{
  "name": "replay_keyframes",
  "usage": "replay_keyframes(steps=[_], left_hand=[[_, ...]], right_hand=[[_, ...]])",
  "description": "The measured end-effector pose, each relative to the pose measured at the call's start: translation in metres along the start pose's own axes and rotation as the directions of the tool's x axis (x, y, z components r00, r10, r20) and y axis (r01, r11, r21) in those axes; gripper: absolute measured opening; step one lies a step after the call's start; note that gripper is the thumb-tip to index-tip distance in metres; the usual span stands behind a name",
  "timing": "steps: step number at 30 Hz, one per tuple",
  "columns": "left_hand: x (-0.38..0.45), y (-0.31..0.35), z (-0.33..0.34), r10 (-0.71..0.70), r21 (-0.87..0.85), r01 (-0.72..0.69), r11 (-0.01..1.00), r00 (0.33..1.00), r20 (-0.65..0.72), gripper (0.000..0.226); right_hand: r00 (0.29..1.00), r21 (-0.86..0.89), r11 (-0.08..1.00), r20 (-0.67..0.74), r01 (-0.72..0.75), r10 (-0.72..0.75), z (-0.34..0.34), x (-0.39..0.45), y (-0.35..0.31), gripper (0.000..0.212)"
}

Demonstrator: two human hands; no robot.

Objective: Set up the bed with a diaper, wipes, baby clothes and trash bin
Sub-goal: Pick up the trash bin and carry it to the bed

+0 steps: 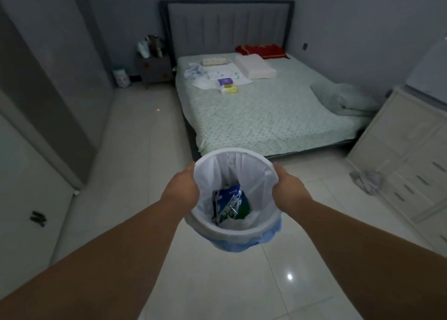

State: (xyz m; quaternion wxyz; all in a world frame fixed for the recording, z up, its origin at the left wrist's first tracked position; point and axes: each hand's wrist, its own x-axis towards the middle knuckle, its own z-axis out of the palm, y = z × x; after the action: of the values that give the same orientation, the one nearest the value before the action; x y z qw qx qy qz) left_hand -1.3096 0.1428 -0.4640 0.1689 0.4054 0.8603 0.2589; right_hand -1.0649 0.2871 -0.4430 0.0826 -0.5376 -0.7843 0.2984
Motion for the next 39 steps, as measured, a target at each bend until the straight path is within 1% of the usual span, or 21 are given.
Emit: replay_keyframes(steps=[2,7,10,14,19,23,28,33,39], left_hand=[[0.016,-0.016,-0.011,-0.026,0.001,0.026,1.000,0.999,-0.020,0.049],[0.079,-0.070,-0.052,-0.133,0.023,0.135,0.991,0.989,-0.069,0.056],[0.124,-0.100,-0.076,-0.152,0.025,0.154,0.988,0.986,-0.070,0.058],[0.203,-0.148,-0.123,-0.196,0.020,0.198,0.980,0.976,-0.094,0.063],[0.284,-0.189,-0.171,-0.213,0.046,0.220,0.974,0.971,-0.111,0.062],[0.333,-0.210,-0.188,-0.253,0.024,0.257,0.966,0.962,-0.102,0.065],[0.412,-0.226,-0.201,-0.282,0.018,0.285,0.958,0.953,-0.111,0.065],[0.523,-0.228,-0.214,-0.325,0.012,0.330,0.944,0.936,-0.137,0.068],[0.645,-0.223,-0.230,-0.356,0.000,0.362,0.932,0.918,-0.175,0.067]], right_hand=[[0.999,-0.019,0.999,0.025,0.034,-0.034,0.012,0.024,-0.022,0.054],[0.991,-0.057,0.994,0.100,0.098,-0.092,0.054,0.091,-0.096,0.060],[0.987,-0.068,0.991,0.119,0.113,-0.105,0.078,0.132,-0.140,0.063],[0.986,-0.025,0.994,0.130,0.111,-0.107,0.119,0.200,-0.219,0.062],[0.981,0.014,0.990,0.130,0.144,-0.144,0.152,0.267,-0.290,0.062],[0.971,0.013,0.984,0.158,0.177,-0.177,0.168,0.318,-0.326,0.059],[0.969,-0.029,0.977,0.141,0.211,-0.205,0.187,0.399,-0.365,0.054],[0.951,-0.014,0.961,0.145,0.277,-0.272,0.195,0.515,-0.411,0.050],[0.934,-0.050,0.943,0.167,0.328,-0.316,0.187,0.640,-0.464,0.051]])
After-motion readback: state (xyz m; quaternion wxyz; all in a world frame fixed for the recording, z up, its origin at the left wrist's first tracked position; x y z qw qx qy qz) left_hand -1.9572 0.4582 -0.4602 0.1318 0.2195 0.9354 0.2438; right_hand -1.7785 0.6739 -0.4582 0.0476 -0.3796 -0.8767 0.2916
